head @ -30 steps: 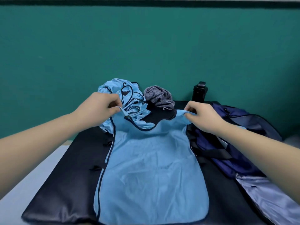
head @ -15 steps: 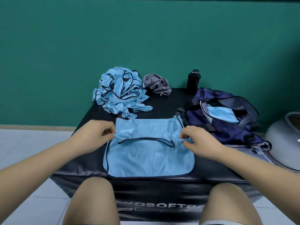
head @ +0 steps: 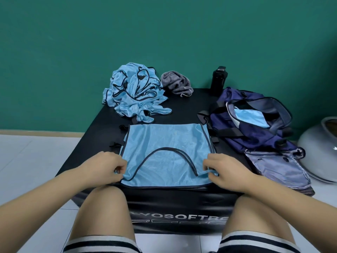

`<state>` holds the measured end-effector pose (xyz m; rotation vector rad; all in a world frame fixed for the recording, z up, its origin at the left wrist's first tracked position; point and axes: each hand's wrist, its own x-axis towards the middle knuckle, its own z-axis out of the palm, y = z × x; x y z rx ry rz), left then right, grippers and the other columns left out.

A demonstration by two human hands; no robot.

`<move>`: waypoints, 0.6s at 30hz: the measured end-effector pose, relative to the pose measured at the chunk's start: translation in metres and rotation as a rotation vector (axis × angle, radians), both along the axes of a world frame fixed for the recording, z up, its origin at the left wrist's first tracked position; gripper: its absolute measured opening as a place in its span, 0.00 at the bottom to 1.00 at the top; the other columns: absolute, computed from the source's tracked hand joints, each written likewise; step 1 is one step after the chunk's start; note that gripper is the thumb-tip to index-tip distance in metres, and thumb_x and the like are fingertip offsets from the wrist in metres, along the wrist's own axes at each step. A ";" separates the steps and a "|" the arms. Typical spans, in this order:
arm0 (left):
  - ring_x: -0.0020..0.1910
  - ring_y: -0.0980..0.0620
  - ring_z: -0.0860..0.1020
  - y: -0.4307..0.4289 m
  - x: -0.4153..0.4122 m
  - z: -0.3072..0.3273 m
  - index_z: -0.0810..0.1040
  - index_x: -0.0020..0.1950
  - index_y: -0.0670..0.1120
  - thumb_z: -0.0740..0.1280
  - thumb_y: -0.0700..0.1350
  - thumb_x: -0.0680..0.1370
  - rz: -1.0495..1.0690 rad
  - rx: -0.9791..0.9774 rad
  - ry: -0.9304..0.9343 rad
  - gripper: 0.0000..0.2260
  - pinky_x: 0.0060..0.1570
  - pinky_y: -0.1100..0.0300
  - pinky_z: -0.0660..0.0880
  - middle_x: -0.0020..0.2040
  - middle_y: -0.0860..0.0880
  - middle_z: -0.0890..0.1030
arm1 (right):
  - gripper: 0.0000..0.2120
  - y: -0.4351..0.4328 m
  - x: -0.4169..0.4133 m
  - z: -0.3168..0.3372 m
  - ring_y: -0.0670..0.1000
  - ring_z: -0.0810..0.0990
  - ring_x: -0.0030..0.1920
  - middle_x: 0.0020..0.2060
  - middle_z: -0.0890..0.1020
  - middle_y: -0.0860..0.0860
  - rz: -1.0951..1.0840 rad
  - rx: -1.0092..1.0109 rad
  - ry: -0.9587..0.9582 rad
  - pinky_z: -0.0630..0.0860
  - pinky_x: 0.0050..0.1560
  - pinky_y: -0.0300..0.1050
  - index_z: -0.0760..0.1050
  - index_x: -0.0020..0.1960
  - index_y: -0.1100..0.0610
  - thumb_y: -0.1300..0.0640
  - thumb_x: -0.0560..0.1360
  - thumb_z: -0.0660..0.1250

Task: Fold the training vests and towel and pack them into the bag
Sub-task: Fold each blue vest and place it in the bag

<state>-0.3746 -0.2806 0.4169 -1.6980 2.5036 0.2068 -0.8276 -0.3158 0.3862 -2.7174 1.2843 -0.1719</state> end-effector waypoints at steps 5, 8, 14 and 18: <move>0.47 0.63 0.77 -0.007 -0.002 -0.005 0.80 0.42 0.60 0.68 0.60 0.69 0.051 0.188 0.038 0.07 0.51 0.60 0.77 0.44 0.64 0.82 | 0.10 0.003 0.001 -0.011 0.51 0.77 0.47 0.45 0.75 0.44 0.032 0.131 0.154 0.75 0.50 0.49 0.71 0.53 0.44 0.47 0.72 0.61; 0.36 0.60 0.79 -0.015 -0.007 -0.005 0.80 0.40 0.55 0.67 0.56 0.71 0.138 0.268 0.168 0.06 0.44 0.54 0.81 0.39 0.59 0.83 | 0.09 -0.002 0.002 -0.007 0.47 0.76 0.44 0.44 0.76 0.43 -0.013 0.199 0.104 0.77 0.49 0.50 0.70 0.49 0.43 0.41 0.72 0.60; 0.42 0.59 0.78 -0.064 -0.002 -0.014 0.78 0.45 0.58 0.69 0.47 0.78 0.136 -0.012 0.302 0.05 0.46 0.56 0.78 0.44 0.59 0.80 | 0.07 -0.048 0.009 -0.008 0.52 0.75 0.45 0.42 0.75 0.45 -0.016 -0.105 0.007 0.74 0.48 0.50 0.75 0.49 0.48 0.47 0.79 0.60; 0.56 0.56 0.74 -0.094 -0.003 -0.025 0.75 0.65 0.62 0.68 0.50 0.82 0.096 -0.054 0.194 0.13 0.55 0.55 0.73 0.62 0.63 0.73 | 0.14 -0.093 0.018 -0.020 0.56 0.78 0.54 0.54 0.79 0.48 -0.016 -0.233 0.082 0.74 0.54 0.56 0.78 0.63 0.52 0.57 0.79 0.62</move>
